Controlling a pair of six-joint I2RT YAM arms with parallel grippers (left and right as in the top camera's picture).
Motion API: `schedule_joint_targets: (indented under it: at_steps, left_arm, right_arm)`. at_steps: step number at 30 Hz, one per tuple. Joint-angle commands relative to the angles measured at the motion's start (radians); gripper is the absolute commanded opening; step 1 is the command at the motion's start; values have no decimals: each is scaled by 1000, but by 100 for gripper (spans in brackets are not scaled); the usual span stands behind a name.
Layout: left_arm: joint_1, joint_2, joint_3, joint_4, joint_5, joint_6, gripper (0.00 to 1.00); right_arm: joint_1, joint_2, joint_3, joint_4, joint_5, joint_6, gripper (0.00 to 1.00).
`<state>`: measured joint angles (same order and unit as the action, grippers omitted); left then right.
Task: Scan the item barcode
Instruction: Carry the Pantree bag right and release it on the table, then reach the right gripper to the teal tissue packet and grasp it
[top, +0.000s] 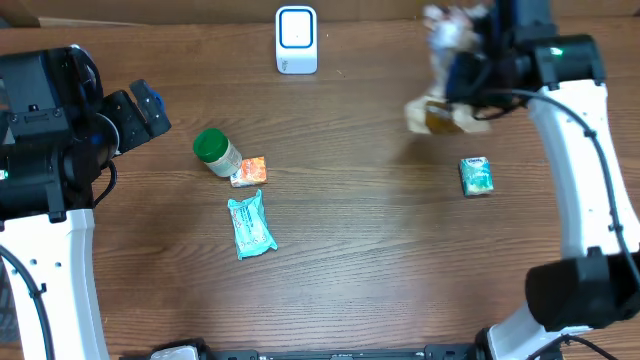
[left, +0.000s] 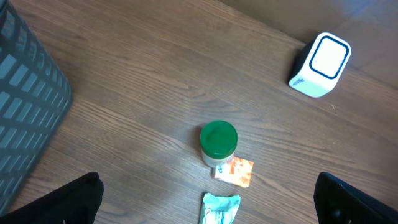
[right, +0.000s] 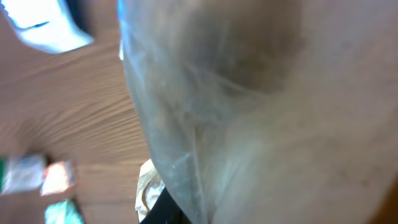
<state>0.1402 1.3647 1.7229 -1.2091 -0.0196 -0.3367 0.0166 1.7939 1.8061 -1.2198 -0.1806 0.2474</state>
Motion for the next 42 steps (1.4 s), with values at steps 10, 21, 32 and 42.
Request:
schedule_joint_targets:
  at_steps: [10, 21, 32, 42]
  left_arm:
    - [4, 5, -2, 2, -7, 8, 100]
    - [4, 5, -2, 2, -7, 8, 100]
    - [4, 5, -2, 2, -7, 8, 100]
    - [4, 5, -2, 2, -6, 8, 99]
  right_arm:
    - [-343, 5, -472, 345, -162, 236, 4]
    - [-383, 3, -460, 233, -179, 54, 51]
    - [-269, 3, -117, -144, -320, -126, 54]
    - [183, 4, -203, 82, -322, -34, 53]
